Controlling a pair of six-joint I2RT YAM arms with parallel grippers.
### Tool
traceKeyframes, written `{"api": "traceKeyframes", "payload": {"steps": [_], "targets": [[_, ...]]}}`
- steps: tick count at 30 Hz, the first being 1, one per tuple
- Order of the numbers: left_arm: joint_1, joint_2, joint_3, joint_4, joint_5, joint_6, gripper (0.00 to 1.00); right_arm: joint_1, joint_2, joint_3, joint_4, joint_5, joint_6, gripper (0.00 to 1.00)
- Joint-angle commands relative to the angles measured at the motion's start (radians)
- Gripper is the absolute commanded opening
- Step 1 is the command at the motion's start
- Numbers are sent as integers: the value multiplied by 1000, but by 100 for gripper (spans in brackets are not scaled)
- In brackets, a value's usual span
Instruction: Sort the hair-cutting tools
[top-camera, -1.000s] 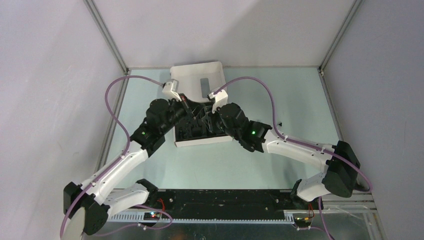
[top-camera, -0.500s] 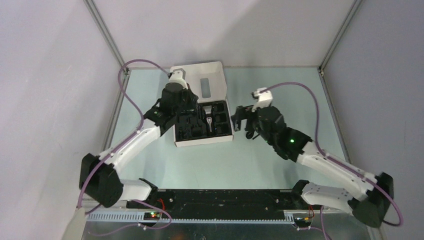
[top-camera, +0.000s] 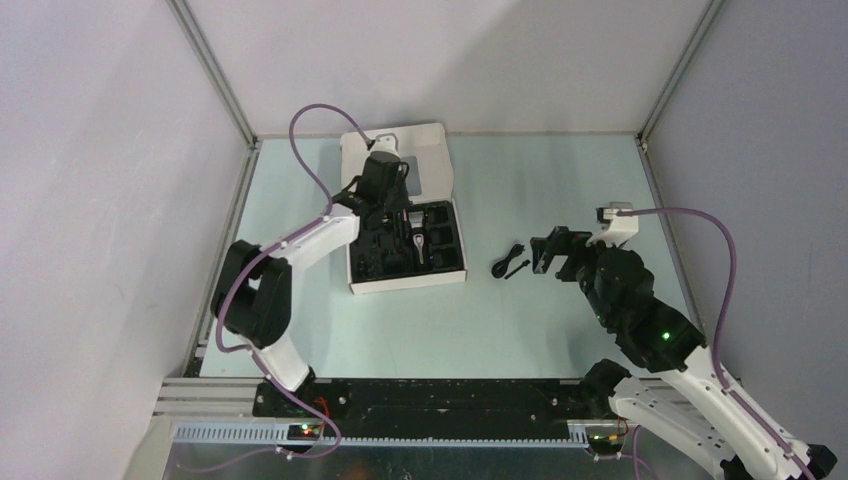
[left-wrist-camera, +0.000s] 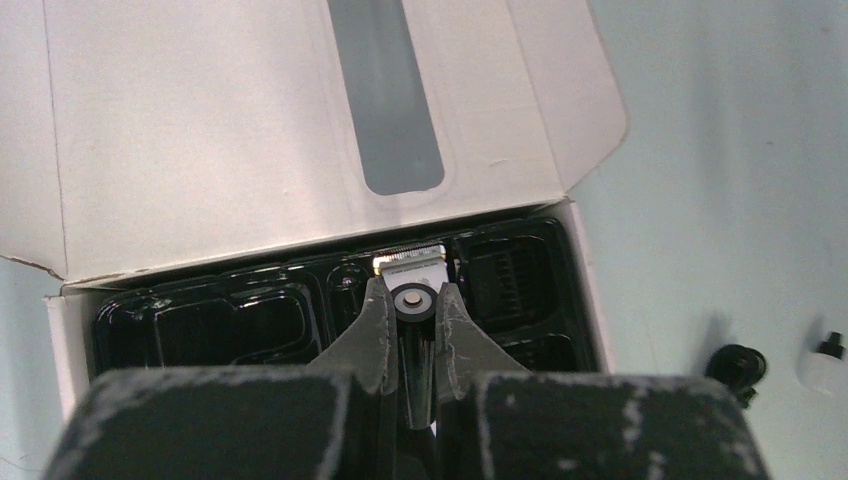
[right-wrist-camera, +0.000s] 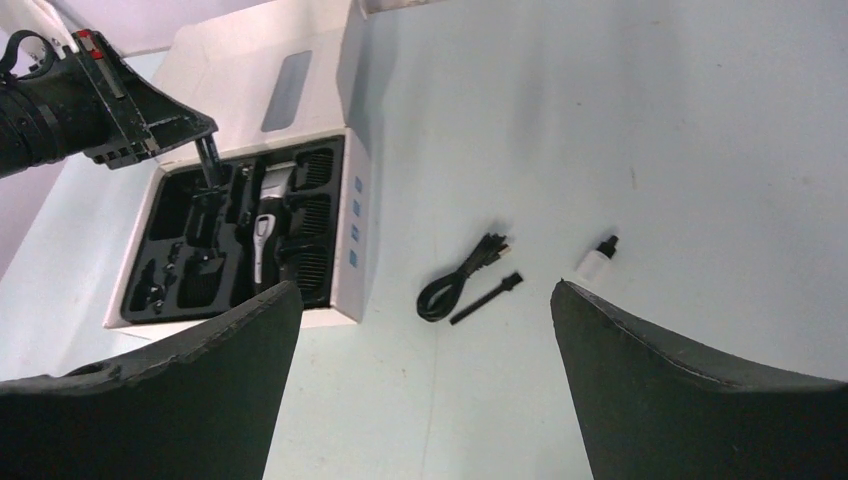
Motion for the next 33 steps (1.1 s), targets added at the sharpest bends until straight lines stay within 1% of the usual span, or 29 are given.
{"api": "traceKeyframes", "payload": {"steps": [1, 6, 12, 16, 23, 25, 26, 27, 29, 33], "targets": [[11, 36, 46, 32, -63, 35, 0, -20, -50, -16, -64, 48, 14, 99], [15, 79, 46, 32, -89, 41, 0, -26, -99, -14, -81, 56, 4, 99], [16, 129, 59, -2, -97, 25, 0, -25, -154, -15, -113, 106, 19, 99], [16, 152, 56, -17, -95, 10, 0, -26, -152, -16, -115, 122, 21, 99], [16, 145, 62, -71, -100, 14, 0, -26, -128, -16, -117, 121, 25, 99], [16, 137, 62, -87, -101, 19, 4, -27, -130, -17, -116, 122, 26, 99], [16, 135, 63, -95, -101, 20, 9, -28, -131, -18, -114, 121, 26, 99], [16, 129, 63, -101, -101, 21, 12, -27, -134, -19, -114, 121, 27, 99], [16, 119, 63, -107, -104, 23, 23, -27, -137, -20, -114, 121, 27, 99], [16, 103, 66, -115, -109, 25, 38, -27, -144, -20, -118, 120, 29, 99]]}}
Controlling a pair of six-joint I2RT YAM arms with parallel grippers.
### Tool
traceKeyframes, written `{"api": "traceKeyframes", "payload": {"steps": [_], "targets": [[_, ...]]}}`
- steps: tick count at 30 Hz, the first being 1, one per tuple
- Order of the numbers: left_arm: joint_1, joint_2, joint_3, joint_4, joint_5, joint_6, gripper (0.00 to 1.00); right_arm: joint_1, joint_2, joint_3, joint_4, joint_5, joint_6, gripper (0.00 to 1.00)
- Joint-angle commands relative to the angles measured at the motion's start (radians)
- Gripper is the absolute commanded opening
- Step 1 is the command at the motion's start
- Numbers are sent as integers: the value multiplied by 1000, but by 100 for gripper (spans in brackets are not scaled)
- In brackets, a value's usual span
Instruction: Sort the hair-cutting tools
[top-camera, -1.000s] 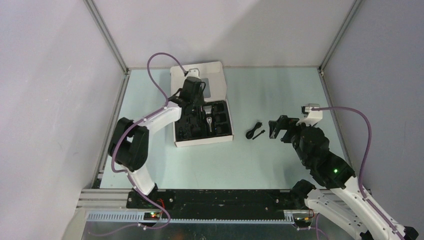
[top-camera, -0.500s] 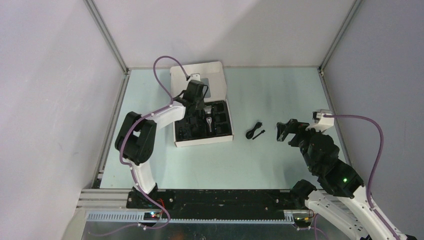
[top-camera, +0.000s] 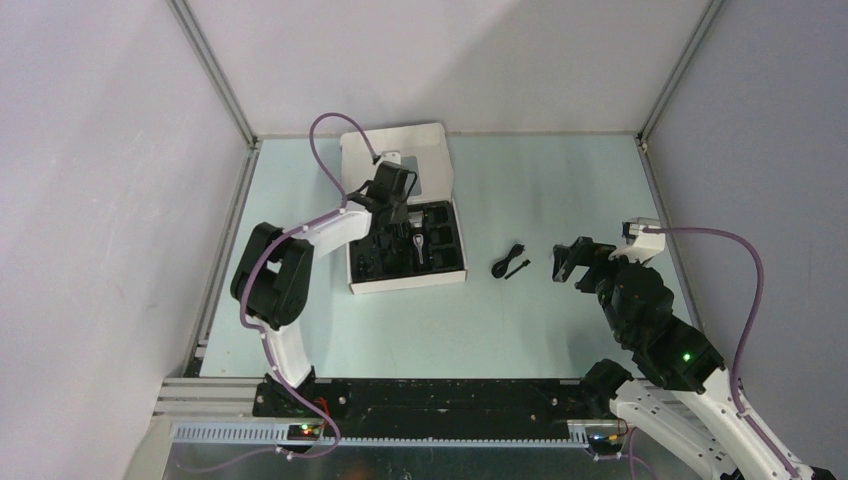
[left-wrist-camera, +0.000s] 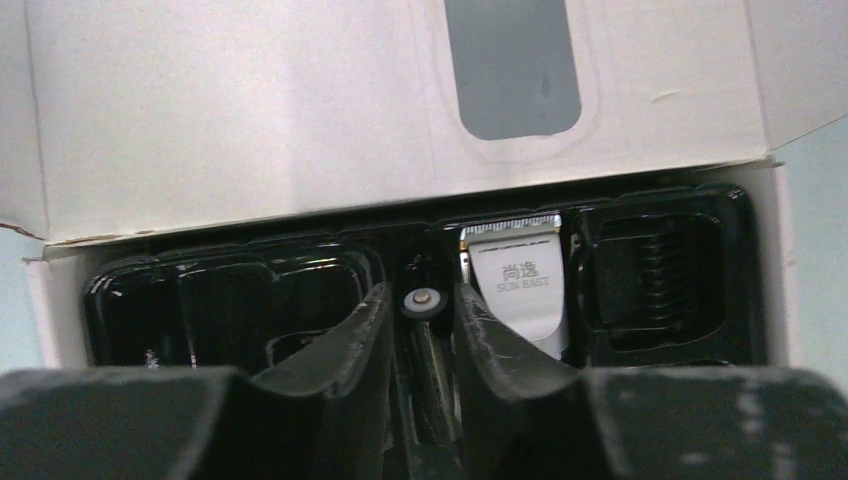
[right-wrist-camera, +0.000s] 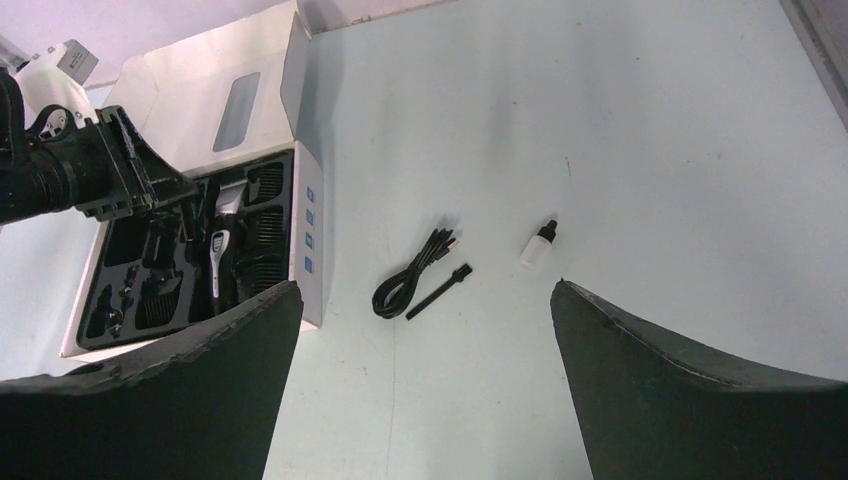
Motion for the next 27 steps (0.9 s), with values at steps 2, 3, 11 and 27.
{"api": "traceKeyframes", "payload": {"steps": [2, 3, 11, 27], "targets": [[7, -57, 40, -30, -40, 16, 44, -3, -12, -1, -2, 22, 15, 99], [6, -62, 41, -32, -38, 17, 46, -3, -10, -2, -3, 22, 17, 99], [-8, -96, 54, -47, -22, 16, 51, -3, -10, -6, -4, 19, 20, 99], [-37, -96, 5, -115, 40, -60, 3, -3, 0, -5, -4, 20, 19, 99]]}}
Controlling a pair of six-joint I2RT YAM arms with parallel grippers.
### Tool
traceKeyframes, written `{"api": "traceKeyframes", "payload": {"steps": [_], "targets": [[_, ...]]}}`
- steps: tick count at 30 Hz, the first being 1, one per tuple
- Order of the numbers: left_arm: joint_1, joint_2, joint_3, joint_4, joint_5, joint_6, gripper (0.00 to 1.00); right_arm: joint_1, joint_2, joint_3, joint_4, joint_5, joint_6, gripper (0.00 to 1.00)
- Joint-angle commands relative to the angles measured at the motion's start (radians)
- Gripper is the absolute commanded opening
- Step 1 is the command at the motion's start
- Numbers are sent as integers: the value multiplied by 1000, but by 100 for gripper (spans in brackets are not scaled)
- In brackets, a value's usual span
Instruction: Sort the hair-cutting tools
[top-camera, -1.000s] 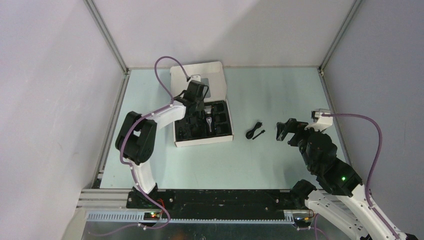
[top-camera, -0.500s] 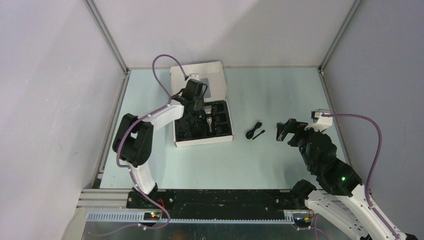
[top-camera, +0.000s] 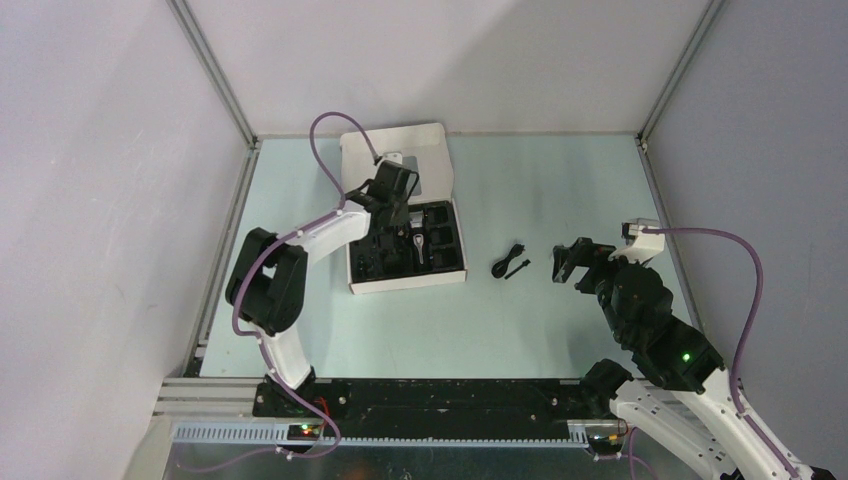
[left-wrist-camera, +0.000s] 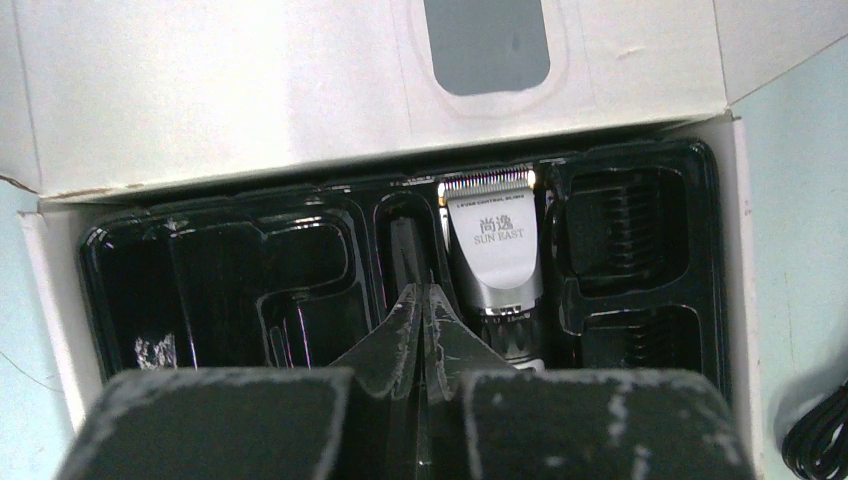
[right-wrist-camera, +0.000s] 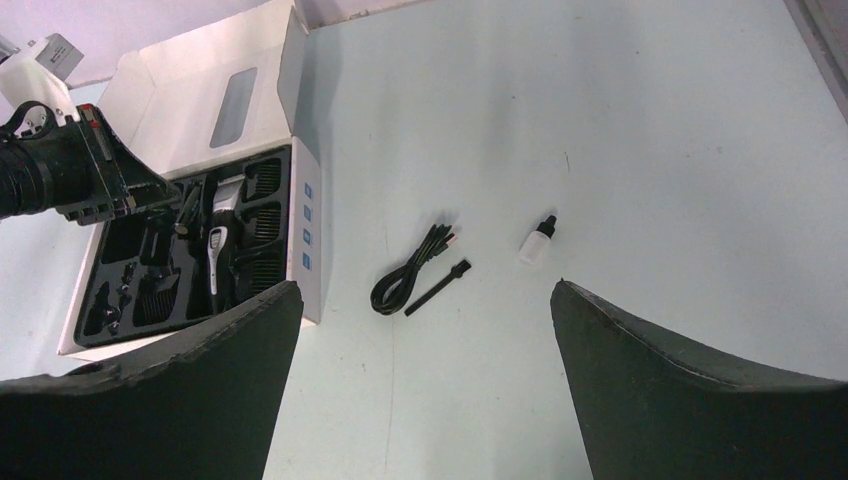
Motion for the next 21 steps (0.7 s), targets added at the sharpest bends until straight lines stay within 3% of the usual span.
{"api": "traceKeyframes", "payload": {"steps": [1, 21], "targets": [[-10, -49, -16, -17, 25, -35, 3, -3, 3, -1, 3, 19, 13, 99], [-12, -16, -60, -10, 24, -77, 0, -3, 12, -1, 2, 5, 17, 99]]}}
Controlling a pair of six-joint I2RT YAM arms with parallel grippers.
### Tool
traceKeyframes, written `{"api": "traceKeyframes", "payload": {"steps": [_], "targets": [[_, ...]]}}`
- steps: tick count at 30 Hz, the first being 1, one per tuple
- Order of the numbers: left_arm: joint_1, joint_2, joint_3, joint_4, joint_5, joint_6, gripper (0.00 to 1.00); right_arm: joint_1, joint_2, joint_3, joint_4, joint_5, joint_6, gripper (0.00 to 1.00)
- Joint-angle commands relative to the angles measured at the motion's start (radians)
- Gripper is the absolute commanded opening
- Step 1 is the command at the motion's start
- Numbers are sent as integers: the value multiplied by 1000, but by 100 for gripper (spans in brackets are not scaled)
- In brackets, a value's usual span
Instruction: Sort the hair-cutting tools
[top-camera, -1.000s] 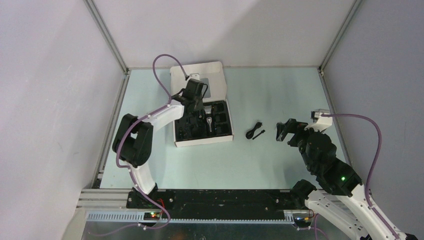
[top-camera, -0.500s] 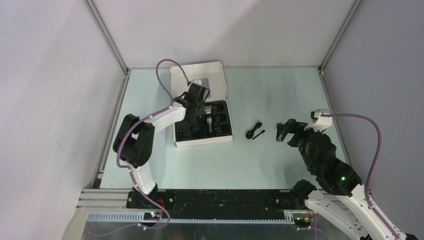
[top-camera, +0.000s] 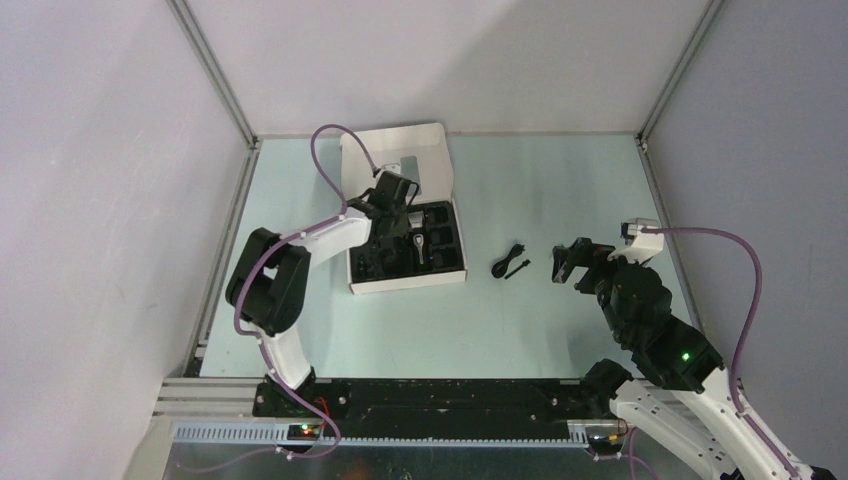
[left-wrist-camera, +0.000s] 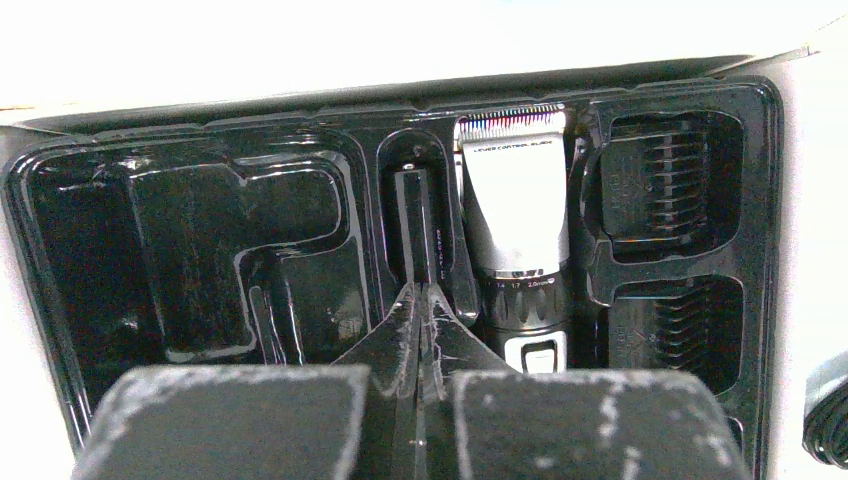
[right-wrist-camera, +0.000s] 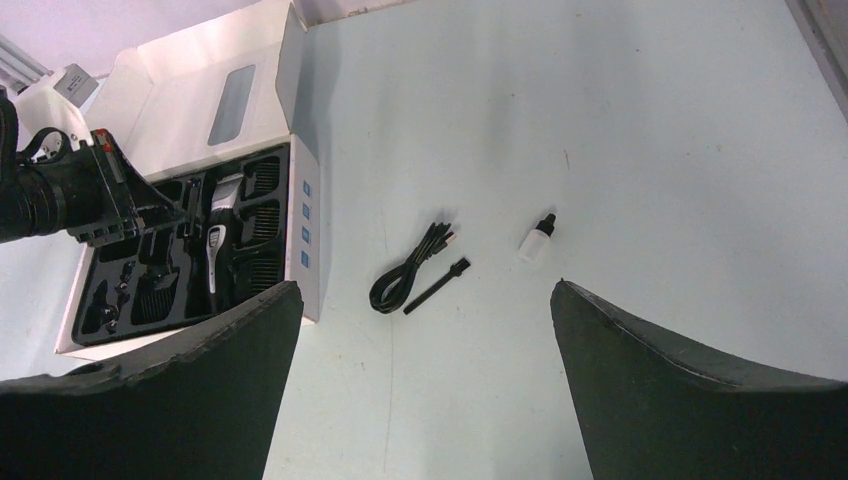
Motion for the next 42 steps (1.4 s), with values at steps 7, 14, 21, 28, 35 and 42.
{"api": "traceKeyframes", "payload": {"steps": [7, 14, 21, 28, 35, 42], "targets": [[-5, -148, 37, -29, -6, -10, 19, -3, 29, 0, 18, -30, 8, 99], [15, -343, 89, -115, -25, 52, 44, -18, 104, 6, 29, -81, 43, 99], [33, -520, 125, -282, -151, 151, 70, -99, 224, 40, 20, -182, 79, 99], [58, -877, -131, -122, -360, 230, 97, -223, 393, 99, -10, -288, 120, 99], [136, -1131, -430, 44, -388, 249, 100, -360, 589, 164, -66, -340, 160, 98], [140, -1231, -582, 38, -411, 231, 100, -452, 789, 199, -70, -357, 193, 89]]}}
